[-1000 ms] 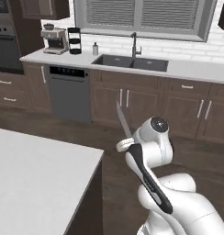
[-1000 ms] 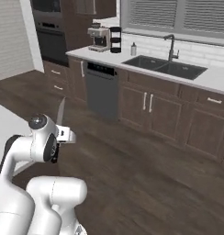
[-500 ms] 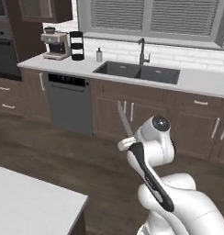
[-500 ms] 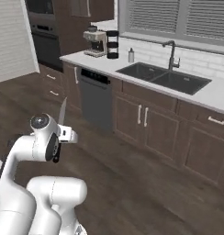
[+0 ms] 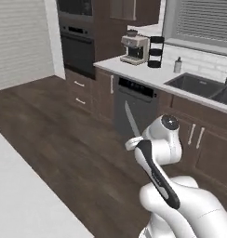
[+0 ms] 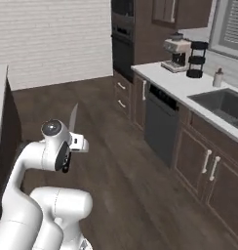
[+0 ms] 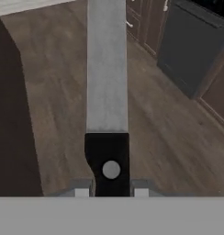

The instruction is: Pick up the knife from the drawer and place it on the cutting board. Then place the meat from the plate to the cutting board.

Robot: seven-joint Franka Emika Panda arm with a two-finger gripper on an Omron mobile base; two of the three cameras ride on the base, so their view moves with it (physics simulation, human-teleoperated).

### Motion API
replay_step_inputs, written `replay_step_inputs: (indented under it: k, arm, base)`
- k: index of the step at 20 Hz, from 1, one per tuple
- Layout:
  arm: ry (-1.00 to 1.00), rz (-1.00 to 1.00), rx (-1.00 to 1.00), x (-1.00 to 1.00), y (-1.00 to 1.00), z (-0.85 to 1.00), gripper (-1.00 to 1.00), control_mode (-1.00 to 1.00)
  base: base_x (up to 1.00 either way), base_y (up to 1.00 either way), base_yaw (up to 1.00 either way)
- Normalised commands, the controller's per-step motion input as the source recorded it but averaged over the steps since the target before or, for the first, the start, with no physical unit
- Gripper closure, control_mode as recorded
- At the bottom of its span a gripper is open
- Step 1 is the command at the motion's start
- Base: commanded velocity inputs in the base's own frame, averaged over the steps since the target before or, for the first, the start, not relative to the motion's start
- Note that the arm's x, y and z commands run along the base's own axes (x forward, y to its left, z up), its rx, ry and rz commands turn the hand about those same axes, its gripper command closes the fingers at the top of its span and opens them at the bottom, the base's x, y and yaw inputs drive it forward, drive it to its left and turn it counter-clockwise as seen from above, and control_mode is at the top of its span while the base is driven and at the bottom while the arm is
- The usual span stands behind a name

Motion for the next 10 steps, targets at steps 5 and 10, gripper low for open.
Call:
replay_step_inputs:
  k: [5,10]
  arm:
    - [0.0,0.0,0.0,0.0,0.0,0.0,1.0,1.0]
    - [0.0,0.0,0.0,0.0,0.0,0.0,1.0,1.0]
  base:
    - [1.0,-0.13,0.73]
    - [1.0,-0.04,0.71]
